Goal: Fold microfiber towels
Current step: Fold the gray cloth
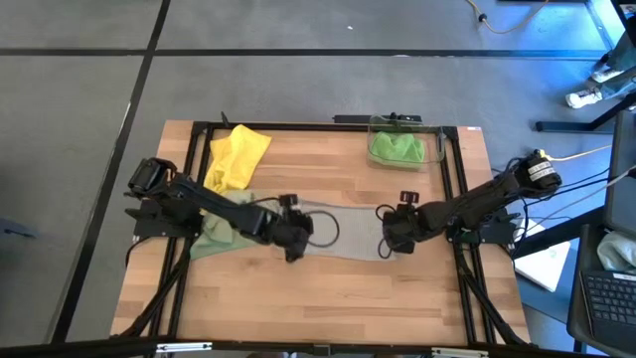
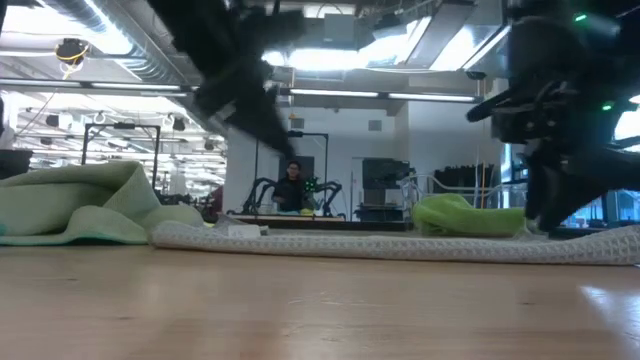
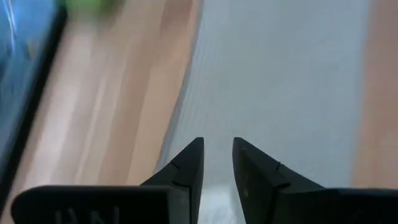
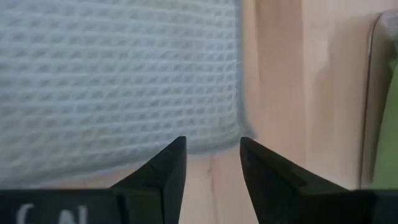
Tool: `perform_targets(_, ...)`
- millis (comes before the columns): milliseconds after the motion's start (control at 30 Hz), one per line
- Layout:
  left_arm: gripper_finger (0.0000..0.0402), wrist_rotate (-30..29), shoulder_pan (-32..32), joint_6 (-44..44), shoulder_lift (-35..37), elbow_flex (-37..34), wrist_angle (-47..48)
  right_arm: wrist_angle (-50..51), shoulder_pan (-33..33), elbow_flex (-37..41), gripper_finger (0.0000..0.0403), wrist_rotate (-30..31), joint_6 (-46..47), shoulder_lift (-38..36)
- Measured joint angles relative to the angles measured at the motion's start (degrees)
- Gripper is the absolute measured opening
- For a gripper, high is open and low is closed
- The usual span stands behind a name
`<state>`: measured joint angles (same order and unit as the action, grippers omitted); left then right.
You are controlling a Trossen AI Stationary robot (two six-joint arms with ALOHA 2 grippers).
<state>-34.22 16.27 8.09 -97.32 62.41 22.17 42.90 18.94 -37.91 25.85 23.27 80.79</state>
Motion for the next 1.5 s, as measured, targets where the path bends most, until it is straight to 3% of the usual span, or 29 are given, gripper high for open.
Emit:
perform_targets(233,0.0080,2.32,1.99,-11.33,-1.43,-0.02,-19.75,1.32,7.99,-1.96,0.0154,2.90,4.95,-3.79)
perform_targets(433,0.0078,3.27,0.31,-14.18,-5.15,-0.04,-27.09,-12.81,16.86,-2.27,0.0154,4.32,-1.35,-6.47)
perform_targets(767,0.0084,10.87,-1.85,-19.99,-12.70,0.24,-41.56,-15.89,25.66,-2.29,0.0159,1.05,7.60,1.74)
perform_targets(900,0.0084,14.62,-2.07,-23.50,-15.22,2.48,-43.54,-12.95,26.73,-3.68,0.0180,2.27,10.31,5.29)
perform_targets(1100,0.0086,15.52,-2.29,-28.06,-18.99,8.10,-43.06,-8.42,26.71,-4.11,0.0194,5.12,12.66,10.84)
perform_targets(1500,0.0086,17.10,-4.01,-26.47,-22.86,13.64,-43.39,-8.81,28.70,-4.20,0.0143,7.39,15.71,14.17)
